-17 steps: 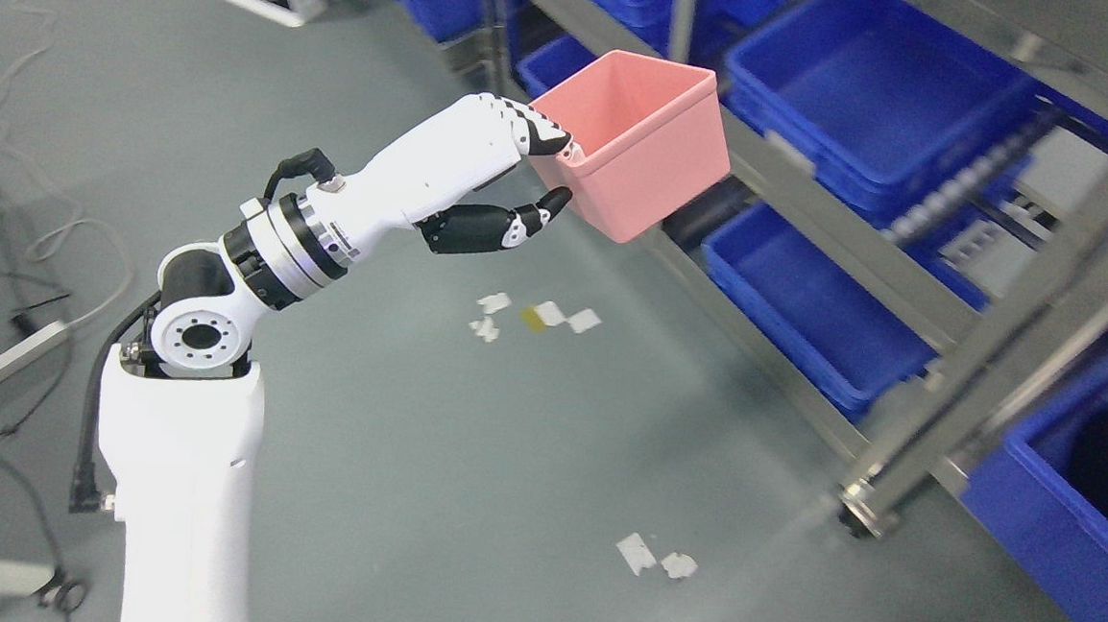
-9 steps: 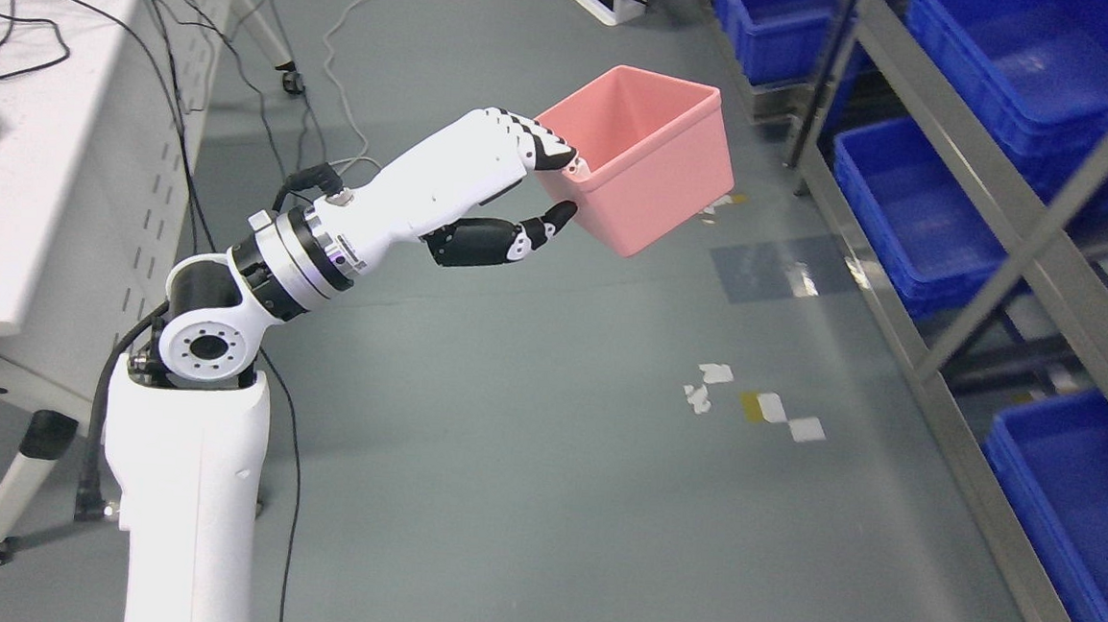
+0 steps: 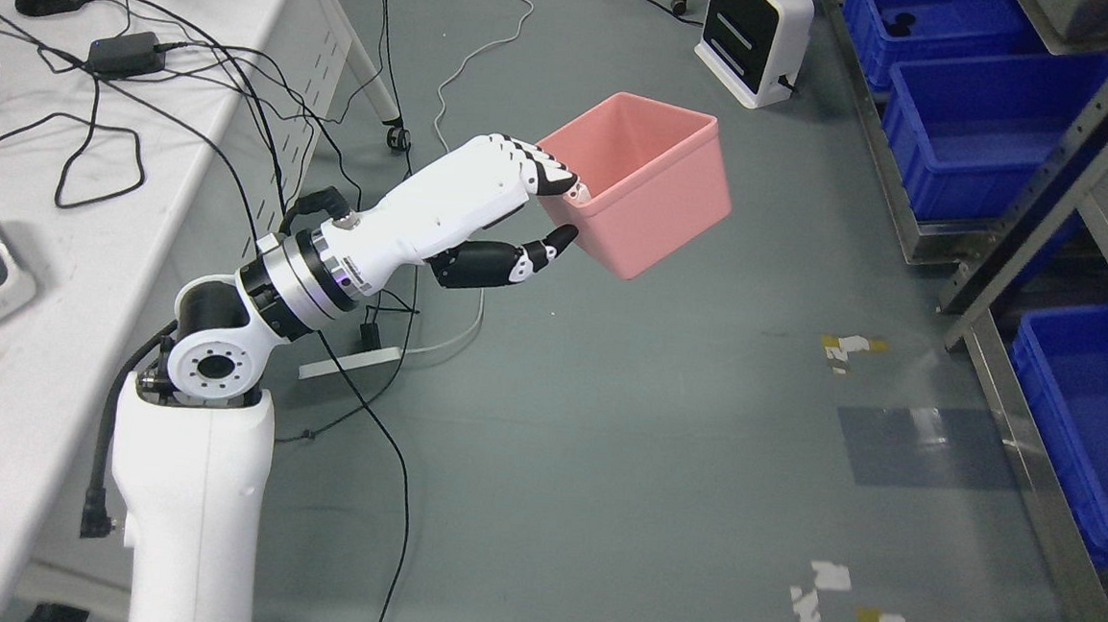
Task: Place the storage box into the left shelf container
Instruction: 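Hold the pink box aloft in the left hand while turning toward the shelf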
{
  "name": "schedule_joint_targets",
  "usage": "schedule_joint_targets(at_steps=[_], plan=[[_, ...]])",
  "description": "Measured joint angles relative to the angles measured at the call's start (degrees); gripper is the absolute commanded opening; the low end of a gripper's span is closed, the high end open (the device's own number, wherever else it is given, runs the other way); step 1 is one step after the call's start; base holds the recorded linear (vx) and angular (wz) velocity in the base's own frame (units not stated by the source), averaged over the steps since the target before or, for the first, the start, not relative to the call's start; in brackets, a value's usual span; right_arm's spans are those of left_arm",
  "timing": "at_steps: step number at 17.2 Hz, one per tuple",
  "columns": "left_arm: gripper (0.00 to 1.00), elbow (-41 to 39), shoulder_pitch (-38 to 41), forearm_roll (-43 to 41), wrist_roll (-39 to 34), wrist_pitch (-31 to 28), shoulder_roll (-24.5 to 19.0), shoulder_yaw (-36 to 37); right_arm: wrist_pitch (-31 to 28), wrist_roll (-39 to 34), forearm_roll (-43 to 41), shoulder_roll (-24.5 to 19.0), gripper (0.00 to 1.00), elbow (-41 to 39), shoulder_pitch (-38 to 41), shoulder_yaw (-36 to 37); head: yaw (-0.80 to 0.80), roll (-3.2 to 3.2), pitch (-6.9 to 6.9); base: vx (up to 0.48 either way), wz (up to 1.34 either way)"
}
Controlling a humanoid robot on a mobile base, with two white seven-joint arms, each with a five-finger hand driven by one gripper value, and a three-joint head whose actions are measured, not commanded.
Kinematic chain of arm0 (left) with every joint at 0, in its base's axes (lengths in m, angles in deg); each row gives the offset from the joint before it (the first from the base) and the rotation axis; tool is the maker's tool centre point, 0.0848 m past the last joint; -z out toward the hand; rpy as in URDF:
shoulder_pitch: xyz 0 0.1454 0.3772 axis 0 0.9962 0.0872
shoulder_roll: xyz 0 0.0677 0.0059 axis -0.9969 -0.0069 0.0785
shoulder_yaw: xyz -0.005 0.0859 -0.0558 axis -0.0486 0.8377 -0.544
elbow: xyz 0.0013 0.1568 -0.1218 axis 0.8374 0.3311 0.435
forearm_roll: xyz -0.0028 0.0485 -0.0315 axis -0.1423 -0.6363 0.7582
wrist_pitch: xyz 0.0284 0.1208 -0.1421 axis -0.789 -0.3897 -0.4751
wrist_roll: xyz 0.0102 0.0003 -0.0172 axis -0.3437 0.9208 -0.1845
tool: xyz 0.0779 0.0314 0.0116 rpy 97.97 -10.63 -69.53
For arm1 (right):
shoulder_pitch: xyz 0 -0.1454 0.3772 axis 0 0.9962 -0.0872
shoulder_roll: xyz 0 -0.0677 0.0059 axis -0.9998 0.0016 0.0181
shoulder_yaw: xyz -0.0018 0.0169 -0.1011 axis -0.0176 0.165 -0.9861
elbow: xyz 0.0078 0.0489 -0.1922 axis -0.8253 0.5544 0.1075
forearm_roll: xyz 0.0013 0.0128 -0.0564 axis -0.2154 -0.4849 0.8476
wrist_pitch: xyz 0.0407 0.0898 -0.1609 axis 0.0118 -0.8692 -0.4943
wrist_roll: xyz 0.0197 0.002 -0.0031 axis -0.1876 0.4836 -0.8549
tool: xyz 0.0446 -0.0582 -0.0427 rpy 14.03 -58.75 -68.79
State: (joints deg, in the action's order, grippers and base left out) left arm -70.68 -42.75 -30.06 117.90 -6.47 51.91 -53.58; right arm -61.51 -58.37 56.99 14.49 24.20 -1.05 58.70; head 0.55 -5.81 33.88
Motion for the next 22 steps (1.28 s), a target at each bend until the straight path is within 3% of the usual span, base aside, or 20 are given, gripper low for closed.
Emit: schedule_joint_targets(at_steps=[8, 16, 22], plan=[[0.03, -0.1, 2.1, 0.0, 0.0, 1.0, 0.0, 0.1, 0.0, -0.3, 0.0, 0.0, 1.00, 0.0, 0.0, 0.0, 0.00, 0.00, 0.00, 0.682, -0.19], [0.03, -0.1, 3.6, 0.2, 0.4, 1.7, 0.0, 0.5, 0.0, 0.1, 0.0, 0.0, 1.00, 0.0, 0.0, 0.0, 0.00, 0.00, 0.00, 0.484, -1.23], [0.03, -0.1, 10.3, 1.5, 2.8, 3.4, 0.0, 5.1, 0.0, 0.1, 0.0, 0.0, 1.00, 0.0, 0.0, 0.0, 0.00, 0.00, 0.00, 0.303, -1.12]])
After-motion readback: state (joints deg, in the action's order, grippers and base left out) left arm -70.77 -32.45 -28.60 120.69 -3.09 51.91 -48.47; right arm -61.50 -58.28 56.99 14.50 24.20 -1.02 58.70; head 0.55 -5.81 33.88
